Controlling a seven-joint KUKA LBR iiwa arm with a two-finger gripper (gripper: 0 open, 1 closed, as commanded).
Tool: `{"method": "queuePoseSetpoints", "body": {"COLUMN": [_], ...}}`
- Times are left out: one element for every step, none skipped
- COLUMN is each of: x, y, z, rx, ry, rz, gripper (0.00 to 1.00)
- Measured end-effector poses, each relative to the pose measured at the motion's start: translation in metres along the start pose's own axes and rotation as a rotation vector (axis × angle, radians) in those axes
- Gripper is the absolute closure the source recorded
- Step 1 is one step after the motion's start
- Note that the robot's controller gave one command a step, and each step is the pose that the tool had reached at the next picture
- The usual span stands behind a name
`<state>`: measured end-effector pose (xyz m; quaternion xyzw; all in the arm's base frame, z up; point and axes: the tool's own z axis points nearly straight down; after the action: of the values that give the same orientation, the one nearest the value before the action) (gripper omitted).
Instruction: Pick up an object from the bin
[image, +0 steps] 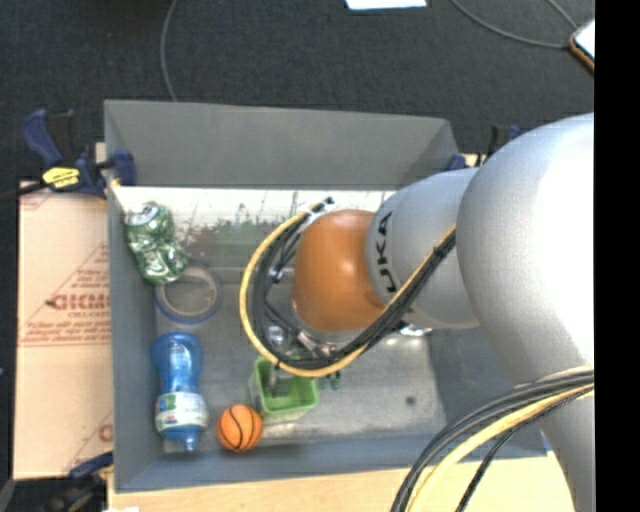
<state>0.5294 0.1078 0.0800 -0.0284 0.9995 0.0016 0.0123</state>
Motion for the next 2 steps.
{"method": "queuePoseSetpoints", "body": {"x": [0.0, 0.002], "y": [0.0, -0.003], "z": [0.0, -0.105], "rx": [0.0, 0.0], "ry": [0.0, 0.002], "rz": [0.001, -0.001], "gripper": [1.0, 1.0]}}
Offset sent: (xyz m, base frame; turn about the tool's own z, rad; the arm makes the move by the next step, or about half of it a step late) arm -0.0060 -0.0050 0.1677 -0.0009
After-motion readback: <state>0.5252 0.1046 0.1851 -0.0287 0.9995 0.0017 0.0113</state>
